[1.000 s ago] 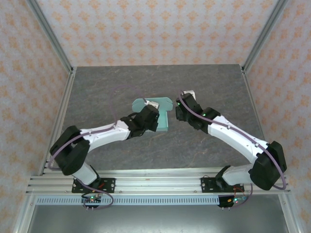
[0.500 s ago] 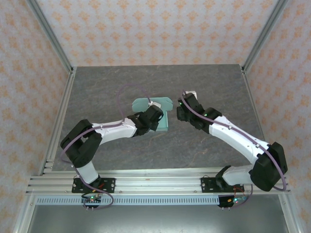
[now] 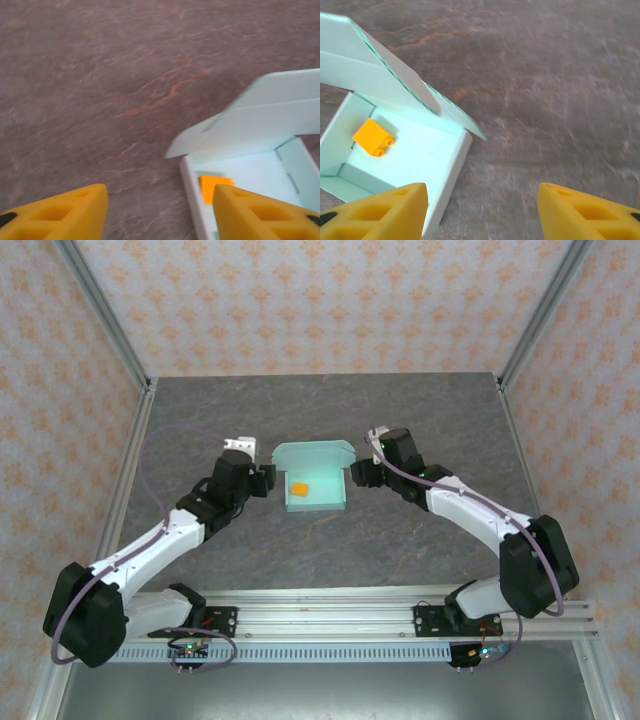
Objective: Fold the paper box
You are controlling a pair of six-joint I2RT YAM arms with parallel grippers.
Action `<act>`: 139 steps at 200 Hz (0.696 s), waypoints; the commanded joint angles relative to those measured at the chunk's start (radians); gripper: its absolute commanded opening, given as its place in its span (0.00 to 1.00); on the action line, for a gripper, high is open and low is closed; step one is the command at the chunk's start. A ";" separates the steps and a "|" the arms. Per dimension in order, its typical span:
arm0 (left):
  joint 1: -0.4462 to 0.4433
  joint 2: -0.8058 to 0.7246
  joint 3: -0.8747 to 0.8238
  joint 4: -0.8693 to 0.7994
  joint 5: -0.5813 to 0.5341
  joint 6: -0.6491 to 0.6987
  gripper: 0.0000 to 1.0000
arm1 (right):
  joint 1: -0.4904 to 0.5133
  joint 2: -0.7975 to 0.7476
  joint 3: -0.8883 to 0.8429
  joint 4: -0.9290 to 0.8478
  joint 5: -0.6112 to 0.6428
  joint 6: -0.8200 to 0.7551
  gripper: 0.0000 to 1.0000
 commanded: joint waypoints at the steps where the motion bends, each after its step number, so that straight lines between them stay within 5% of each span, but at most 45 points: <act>1: 0.061 0.022 -0.023 0.098 0.123 0.041 0.64 | -0.043 0.026 0.005 0.148 -0.100 -0.176 0.60; 63: 0.147 0.148 0.019 0.213 0.298 0.266 0.68 | -0.116 0.125 0.013 0.191 -0.270 -0.443 0.57; 139: 0.151 0.267 0.102 0.202 0.346 0.344 0.70 | -0.115 0.225 0.082 0.202 -0.305 -0.507 0.52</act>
